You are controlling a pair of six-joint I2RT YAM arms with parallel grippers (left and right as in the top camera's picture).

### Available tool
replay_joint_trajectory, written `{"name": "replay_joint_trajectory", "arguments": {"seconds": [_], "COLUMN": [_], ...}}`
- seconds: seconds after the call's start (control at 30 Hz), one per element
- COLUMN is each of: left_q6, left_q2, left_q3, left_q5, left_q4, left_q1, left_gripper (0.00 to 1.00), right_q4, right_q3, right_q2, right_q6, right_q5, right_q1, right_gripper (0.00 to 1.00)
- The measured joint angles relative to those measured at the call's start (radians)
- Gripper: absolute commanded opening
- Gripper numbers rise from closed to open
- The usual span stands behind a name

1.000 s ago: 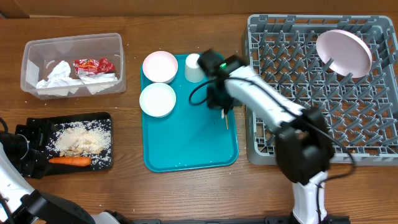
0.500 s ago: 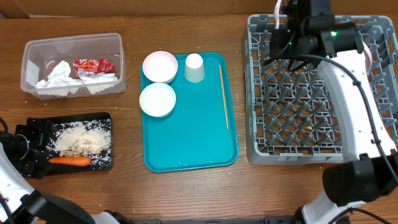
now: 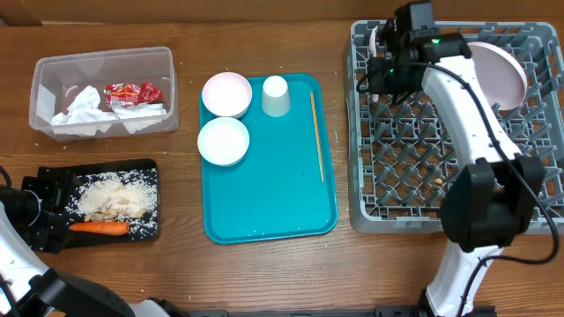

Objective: Sort waste into correct bins and load items into the dishwasher rack
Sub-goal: 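Carry the fork to the rack and insert it upright, then move the right gripper to the wooden chopsticks and grasp them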

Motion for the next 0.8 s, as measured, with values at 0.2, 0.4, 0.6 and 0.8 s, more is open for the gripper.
{"name": "replay_joint_trajectory", "arguments": {"seconds": [0.2,0.4,0.6,0.8], "left_q6": [0.000,0.000,0.000,0.000], "left_q2": [0.000,0.000,0.000,0.000], "left_q3": [0.000,0.000,0.000,0.000], "left_q5": [0.000,0.000,0.000,0.000], "left_q4": [0.000,0.000,0.000,0.000], "left_q1": [0.000,0.000,0.000,0.000], "left_gripper": [1.00,1.00,1.00,1.00], "right_q4": [-0.016,-0.168,-0.309,-0.313], "right_q3": [-0.003,0.053,0.198,0.223], "right_q2": [0.029,0.028,-0.025,-0.115], "right_q6": [-0.010,-0.006,0.038,0.066], "right_q5": [-0.001,-0.001,-0.002,0.000], "right_q1": [0.000,0.000,0.022,0.168], "right_gripper": [0.57,0.62,0.62,0.63]}}
